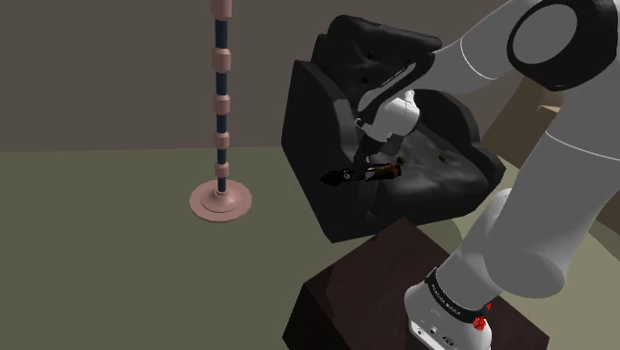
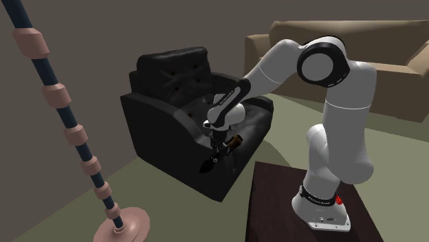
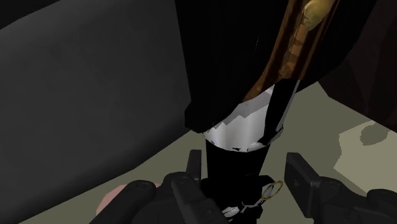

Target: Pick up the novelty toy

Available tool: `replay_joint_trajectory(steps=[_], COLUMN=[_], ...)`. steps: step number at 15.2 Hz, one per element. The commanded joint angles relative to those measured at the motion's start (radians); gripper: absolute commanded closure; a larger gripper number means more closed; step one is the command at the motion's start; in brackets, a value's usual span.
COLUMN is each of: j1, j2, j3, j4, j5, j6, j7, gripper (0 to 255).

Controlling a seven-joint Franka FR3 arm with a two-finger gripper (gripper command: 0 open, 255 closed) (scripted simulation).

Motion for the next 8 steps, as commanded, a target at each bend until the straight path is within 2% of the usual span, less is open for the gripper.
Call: replay_joint_trajectory(steps=[1,5,8], j1=[0.000,0.000,0.008], j2=[0.001,0.000,-0.044], j3=[0.000,0.000,-0.015], j4=[0.000,0.000,0.001], j5=[0.000,-0.001,-0.054], j6=[0.000,-0.001,-0.028], j7=[0.000,0.001,0.044], gripper=[255,255,255])
